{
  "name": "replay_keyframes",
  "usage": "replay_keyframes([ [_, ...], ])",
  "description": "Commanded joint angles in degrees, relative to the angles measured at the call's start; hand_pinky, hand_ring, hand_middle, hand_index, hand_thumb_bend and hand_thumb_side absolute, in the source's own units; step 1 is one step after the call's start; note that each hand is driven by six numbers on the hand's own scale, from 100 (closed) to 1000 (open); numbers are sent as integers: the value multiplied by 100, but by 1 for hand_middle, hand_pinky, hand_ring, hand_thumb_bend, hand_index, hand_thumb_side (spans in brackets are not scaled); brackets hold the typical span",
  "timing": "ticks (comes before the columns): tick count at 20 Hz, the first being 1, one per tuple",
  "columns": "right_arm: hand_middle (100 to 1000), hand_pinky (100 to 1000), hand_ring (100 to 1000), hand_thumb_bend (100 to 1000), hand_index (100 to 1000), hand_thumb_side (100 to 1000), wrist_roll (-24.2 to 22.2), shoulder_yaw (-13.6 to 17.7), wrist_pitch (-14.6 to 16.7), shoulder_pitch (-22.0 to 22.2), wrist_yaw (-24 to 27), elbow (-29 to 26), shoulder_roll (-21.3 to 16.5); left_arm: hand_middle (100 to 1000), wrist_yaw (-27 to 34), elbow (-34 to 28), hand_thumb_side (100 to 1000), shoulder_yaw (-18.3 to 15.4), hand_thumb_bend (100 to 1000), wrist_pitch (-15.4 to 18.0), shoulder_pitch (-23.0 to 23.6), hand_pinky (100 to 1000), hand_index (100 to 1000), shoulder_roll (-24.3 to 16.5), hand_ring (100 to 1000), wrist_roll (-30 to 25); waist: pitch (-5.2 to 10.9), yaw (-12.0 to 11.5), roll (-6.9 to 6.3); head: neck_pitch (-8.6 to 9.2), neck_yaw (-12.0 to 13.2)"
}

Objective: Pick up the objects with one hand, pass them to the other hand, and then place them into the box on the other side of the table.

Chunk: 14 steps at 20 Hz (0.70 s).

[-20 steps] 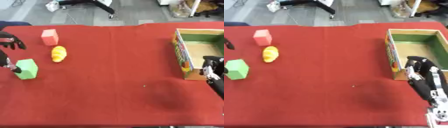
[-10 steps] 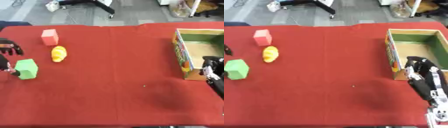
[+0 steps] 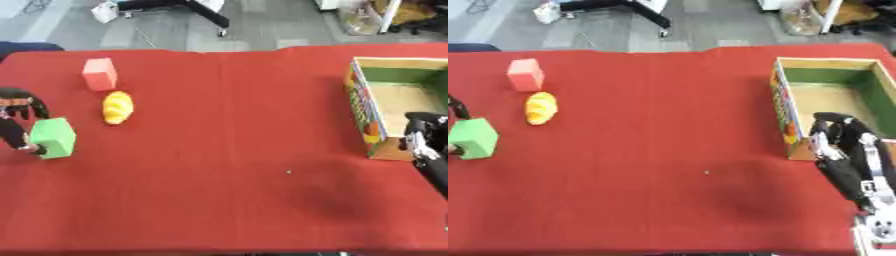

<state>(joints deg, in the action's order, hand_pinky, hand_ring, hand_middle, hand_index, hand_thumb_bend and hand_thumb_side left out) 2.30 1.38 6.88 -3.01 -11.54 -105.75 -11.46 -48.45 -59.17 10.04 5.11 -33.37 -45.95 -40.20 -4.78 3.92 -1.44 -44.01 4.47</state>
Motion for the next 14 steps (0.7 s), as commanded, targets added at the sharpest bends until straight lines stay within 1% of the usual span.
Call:
replay_keyframes([
  [1, 366, 602, 432, 100, 704, 517, -18, 12, 18, -52, 11, -64, -100, 673, 53, 43, 173, -131, 428, -2, -88, 762, 749, -90, 691, 320, 105, 10, -49, -11, 11],
  [2, 366, 602, 432, 100, 704, 517, -16, 14, 17, -51, 12, -64, -101, 611, 96, 47, 125, -152, 375, -1, -79, 747, 698, -84, 639, 444, 104, 9, -49, -11, 12],
  [3, 366, 603, 432, 100, 704, 517, -15, 15, 16, -50, 12, -63, -101, 592, 153, 39, 110, -173, 358, -2, -65, 741, 679, -85, 622, 567, 103, 7, -49, -11, 15],
  [4, 366, 603, 432, 100, 704, 517, -15, 15, 15, -49, 12, -62, -102, 549, 235, 11, 100, -207, 323, -9, -48, 731, 634, -92, 586, 682, 102, 4, -48, -11, 17],
  [5, 366, 603, 432, 100, 704, 517, -18, 14, 16, -49, 12, -62, -103, 538, 349, -37, 100, -246, 315, -24, -21, 729, 622, -105, 577, 783, 101, 1, -48, -11, 16],
  [6, 366, 602, 432, 100, 704, 517, -19, 13, 16, -49, 12, -63, -104, 514, 493, -123, 100, -295, 288, -43, 11, 727, 595, -124, 559, 866, 101, -4, -48, -11, 10],
  [7, 366, 602, 432, 100, 704, 516, -19, 14, 15, -48, 12, -62, -106, 510, 681, -263, 101, -353, 280, -71, 57, 726, 590, -152, 554, 938, 99, -10, -47, -11, 1],
  [8, 365, 602, 432, 100, 704, 515, -19, 13, 14, -47, 12, -61, -109, 502, 883, -449, 109, -406, 247, -99, 107, 725, 570, -186, 547, 1008, 98, -17, -47, -11, -5],
  [11, 366, 603, 432, 100, 706, 514, -28, -3, 21, -50, 21, -66, -121, 489, 1833, -1256, 135, -584, 204, -176, 285, 724, 561, -260, 537, 1294, 96, -46, -41, -11, -19],
  [12, 366, 603, 433, 100, 711, 507, -42, -22, 26, -61, 19, -70, -138, 479, 2181, -1545, 146, -623, 175, -207, 342, 723, 546, -269, 529, 1393, 98, -54, -37, -11, -19],
  [13, 366, 603, 433, 100, 712, 506, -67, -56, 35, -81, 18, -77, -166, 477, 2549, -1830, 149, -651, 171, -236, 399, 722, 544, -265, 528, 1512, 100, -64, -33, -11, -19],
  [14, 367, 604, 434, 100, 719, 491, -109, -109, 54, -120, 17, -94, -211, 471, 2916, -2085, 172, -648, 151, -261, 448, 721, 535, -240, 522, 1624, 104, -71, -27, -11, -21],
])
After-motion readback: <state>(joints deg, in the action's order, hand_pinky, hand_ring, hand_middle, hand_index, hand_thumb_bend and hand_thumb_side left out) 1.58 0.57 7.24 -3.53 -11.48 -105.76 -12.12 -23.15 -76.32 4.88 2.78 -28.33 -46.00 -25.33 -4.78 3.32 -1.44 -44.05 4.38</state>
